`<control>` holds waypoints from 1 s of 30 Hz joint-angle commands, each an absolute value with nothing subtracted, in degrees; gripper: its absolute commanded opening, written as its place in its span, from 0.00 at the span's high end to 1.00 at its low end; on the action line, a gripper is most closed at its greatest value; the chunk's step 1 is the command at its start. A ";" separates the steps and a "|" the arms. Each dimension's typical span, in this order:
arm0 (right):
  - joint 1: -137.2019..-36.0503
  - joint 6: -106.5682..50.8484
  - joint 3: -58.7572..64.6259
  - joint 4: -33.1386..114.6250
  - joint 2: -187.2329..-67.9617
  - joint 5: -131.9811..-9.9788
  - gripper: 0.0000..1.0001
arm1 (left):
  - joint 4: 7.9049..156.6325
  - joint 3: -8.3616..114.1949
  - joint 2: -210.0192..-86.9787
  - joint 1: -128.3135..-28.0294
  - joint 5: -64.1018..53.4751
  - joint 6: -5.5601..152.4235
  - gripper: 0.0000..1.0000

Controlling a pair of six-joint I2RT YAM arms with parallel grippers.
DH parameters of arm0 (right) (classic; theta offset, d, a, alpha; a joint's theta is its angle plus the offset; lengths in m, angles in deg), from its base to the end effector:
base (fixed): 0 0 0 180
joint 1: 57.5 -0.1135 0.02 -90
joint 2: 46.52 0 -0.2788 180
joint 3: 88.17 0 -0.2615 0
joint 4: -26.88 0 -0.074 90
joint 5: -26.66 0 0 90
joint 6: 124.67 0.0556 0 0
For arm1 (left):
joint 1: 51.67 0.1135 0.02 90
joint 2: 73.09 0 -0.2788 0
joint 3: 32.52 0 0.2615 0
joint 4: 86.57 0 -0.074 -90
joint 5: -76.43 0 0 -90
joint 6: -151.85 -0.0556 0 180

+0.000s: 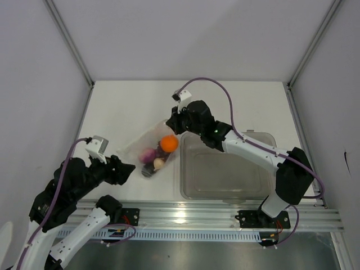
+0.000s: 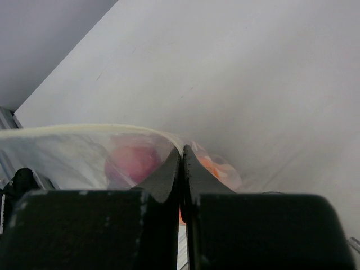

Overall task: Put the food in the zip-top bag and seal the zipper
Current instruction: Zip the zipper food storage bag at the center of the board, then place the zipper food storage bag at the center of the board.

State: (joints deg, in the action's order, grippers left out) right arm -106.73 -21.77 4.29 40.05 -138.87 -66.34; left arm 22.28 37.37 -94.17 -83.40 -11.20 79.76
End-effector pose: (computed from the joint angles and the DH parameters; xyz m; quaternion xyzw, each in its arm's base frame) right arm 0.2689 0.3164 0.3302 -0.2667 0.7635 0.3214 0.4925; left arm 0.0429 -0.0293 0.3613 0.1113 0.8231 -0.2492 0.4980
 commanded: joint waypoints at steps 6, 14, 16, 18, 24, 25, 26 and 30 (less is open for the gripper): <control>-106.45 -21.49 -3.25 37.16 -142.49 -63.51 1.00 | 26.02 39.72 -91.64 -83.14 -22.27 82.07 0.01; -104.96 -21.75 -18.27 44.01 -156.72 -63.69 1.00 | 29.80 38.41 -87.69 -83.22 -15.87 81.45 0.01; -104.52 -21.93 -21.97 44.54 -159.36 -63.60 1.00 | 30.24 37.53 -86.98 -83.22 -14.64 81.80 0.00; -104.00 -21.93 -25.74 45.24 -163.31 -63.78 1.00 | 29.89 37.00 -87.33 -83.22 -14.37 81.98 0.01; -101.80 -19.47 -37.51 48.23 -174.12 -63.78 1.00 | 31.21 34.98 -88.47 -83.14 -12.17 82.42 0.01; -101.62 -19.12 -38.93 48.41 -175.35 -63.34 0.97 | 31.73 34.63 -88.73 -83.22 -11.91 82.68 0.01; -101.19 -18.33 -40.25 48.93 -176.58 -62.29 0.95 | 32.17 34.19 -88.82 -83.22 -10.86 82.94 0.00; -100.04 -16.57 -45.35 50.17 -181.85 -58.51 0.71 | 33.67 34.01 -90.40 -83.22 -9.09 83.30 0.01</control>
State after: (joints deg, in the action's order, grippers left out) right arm -101.01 -18.53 -40.61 48.81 -179.48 -62.02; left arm 30.21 34.11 -88.56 -83.40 -11.84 81.99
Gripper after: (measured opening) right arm 0.244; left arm 0.994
